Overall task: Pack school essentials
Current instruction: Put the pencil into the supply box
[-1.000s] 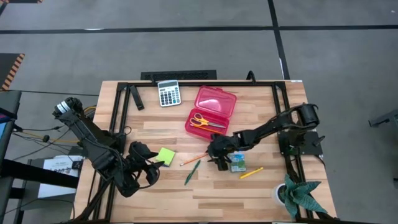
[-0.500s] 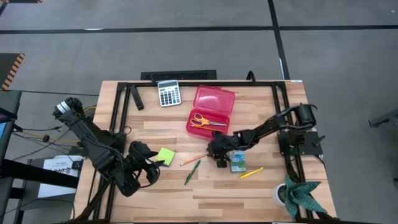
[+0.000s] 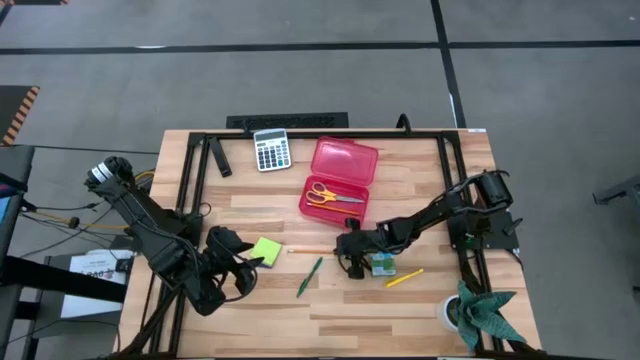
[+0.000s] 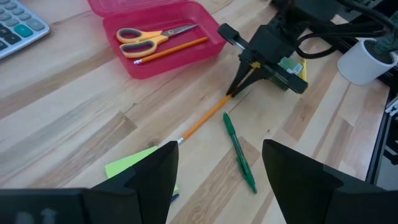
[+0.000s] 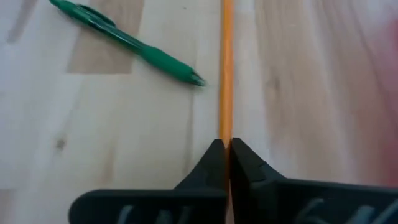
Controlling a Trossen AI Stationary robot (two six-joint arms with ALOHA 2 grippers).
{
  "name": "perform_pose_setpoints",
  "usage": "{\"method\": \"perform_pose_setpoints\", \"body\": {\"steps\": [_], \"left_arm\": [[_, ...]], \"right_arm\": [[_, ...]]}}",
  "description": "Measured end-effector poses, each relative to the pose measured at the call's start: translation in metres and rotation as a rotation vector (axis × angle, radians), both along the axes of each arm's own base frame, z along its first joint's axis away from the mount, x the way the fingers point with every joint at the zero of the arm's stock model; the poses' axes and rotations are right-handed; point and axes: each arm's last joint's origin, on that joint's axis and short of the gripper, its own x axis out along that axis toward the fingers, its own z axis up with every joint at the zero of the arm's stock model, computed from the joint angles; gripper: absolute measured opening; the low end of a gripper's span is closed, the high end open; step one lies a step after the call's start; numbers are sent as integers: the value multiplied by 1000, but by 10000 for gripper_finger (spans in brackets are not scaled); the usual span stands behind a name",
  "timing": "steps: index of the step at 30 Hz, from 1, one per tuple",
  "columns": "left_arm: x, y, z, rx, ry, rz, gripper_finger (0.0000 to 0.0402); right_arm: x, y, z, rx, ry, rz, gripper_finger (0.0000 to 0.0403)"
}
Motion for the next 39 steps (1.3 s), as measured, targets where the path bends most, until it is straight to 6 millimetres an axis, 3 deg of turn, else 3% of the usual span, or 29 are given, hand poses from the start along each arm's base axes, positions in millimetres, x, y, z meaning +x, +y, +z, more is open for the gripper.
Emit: {"method": "perform_pose_setpoints", "body": {"steps": [8, 17, 22, 29, 33, 39], "left_arm": [[0, 0, 0, 14, 7, -13, 228], [0, 0, 0, 37, 21, -30, 228], [-1, 0, 0, 42, 29, -36, 228], [-1, 0, 0, 51, 32, -42, 228], [-1, 0, 0, 44, 34, -41, 228], [0, 2, -1, 42, 40, -36, 228]], "right_arm": [[-2, 11, 9, 84, -54, -95, 2], [-4, 15, 34, 135, -158, -240, 1], [-7, 29, 39, 176, -200, -290, 28], [2, 42, 24, 145, -328, -322, 130], [9, 44, 2, 142, -350, -330, 189], [22, 42, -29, 141, -356, -359, 209]]}}
